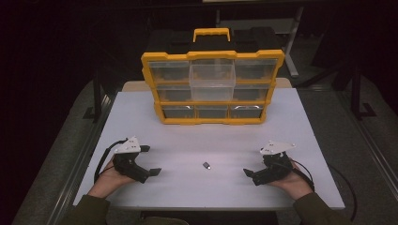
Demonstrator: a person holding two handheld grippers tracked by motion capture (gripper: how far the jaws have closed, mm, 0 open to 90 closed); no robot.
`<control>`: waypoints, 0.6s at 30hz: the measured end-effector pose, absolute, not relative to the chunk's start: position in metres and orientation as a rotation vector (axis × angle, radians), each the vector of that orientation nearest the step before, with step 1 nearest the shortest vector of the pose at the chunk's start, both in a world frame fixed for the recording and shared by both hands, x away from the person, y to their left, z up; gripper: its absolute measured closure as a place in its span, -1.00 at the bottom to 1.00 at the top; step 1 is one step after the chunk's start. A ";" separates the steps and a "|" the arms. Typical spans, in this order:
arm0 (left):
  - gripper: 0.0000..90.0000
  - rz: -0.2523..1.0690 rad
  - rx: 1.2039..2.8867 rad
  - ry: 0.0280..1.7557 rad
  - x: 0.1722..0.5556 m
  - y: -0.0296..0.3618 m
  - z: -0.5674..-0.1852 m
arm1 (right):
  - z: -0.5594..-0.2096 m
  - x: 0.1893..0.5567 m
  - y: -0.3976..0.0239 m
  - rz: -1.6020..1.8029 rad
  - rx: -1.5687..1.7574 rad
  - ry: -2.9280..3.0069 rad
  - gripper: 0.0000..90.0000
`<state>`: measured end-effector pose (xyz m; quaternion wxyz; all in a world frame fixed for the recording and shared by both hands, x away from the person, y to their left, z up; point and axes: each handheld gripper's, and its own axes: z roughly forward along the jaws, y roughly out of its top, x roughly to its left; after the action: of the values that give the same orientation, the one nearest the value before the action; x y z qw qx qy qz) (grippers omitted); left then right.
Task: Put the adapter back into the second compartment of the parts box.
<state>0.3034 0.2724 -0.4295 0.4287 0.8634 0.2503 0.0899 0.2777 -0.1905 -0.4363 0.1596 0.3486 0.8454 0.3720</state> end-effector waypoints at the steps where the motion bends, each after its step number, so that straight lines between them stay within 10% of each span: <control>1: -1.00 0.220 2.151 0.627 0.303 0.271 -0.430 | -0.436 0.278 -0.190 1.065 0.999 2.417 -1.00; 18: -1.00 0.195 2.152 0.629 0.304 0.266 -0.432 | -0.435 0.277 -0.188 1.062 0.986 2.448 -1.00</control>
<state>0.3041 0.2663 -0.4321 0.4310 0.8629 0.2521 0.0783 0.2770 -0.1876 -0.4346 0.1480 0.3430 0.8510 0.3691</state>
